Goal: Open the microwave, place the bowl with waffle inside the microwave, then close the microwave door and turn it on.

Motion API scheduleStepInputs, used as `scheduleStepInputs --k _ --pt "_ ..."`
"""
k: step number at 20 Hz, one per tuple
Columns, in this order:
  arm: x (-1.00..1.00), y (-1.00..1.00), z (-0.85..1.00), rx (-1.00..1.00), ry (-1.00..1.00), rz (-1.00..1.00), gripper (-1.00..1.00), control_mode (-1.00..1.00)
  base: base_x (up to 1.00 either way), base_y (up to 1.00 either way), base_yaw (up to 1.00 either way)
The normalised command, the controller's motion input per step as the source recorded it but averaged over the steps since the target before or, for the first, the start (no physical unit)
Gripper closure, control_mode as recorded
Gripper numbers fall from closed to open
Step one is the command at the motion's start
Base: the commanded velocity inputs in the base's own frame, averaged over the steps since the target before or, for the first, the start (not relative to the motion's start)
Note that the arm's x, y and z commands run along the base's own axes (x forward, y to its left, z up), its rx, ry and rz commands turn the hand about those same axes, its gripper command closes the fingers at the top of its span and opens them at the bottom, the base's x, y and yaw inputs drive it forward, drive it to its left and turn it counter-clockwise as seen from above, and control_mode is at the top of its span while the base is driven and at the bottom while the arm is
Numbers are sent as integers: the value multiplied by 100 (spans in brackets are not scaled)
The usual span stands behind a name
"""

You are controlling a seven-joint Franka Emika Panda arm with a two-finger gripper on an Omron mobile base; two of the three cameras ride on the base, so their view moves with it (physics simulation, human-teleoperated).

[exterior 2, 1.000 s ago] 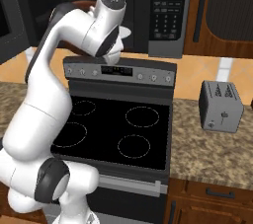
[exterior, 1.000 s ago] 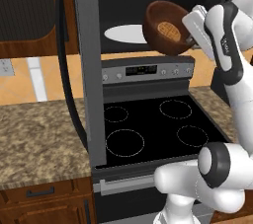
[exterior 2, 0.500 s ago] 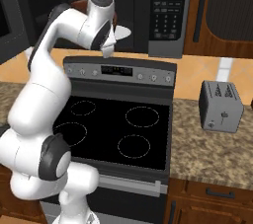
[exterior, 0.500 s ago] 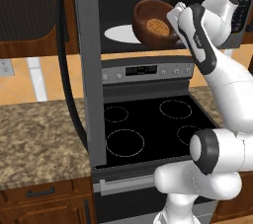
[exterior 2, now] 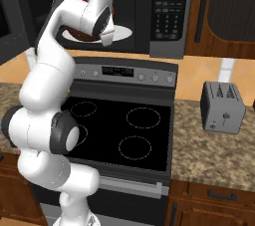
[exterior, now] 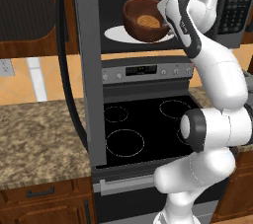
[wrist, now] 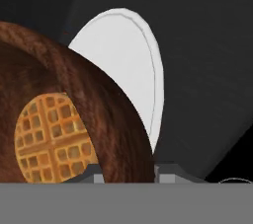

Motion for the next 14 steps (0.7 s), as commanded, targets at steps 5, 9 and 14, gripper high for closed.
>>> scheduleStepInputs --k 5,9,14 --pt "48 11 -5 0 0 -1 100 -100 0 0 0" --pt "34 2 -17 0 0 -3 -100 -100 0 0 0" --pt "2 0 -7 0 -2 -1 -100 -100 0 0 0"
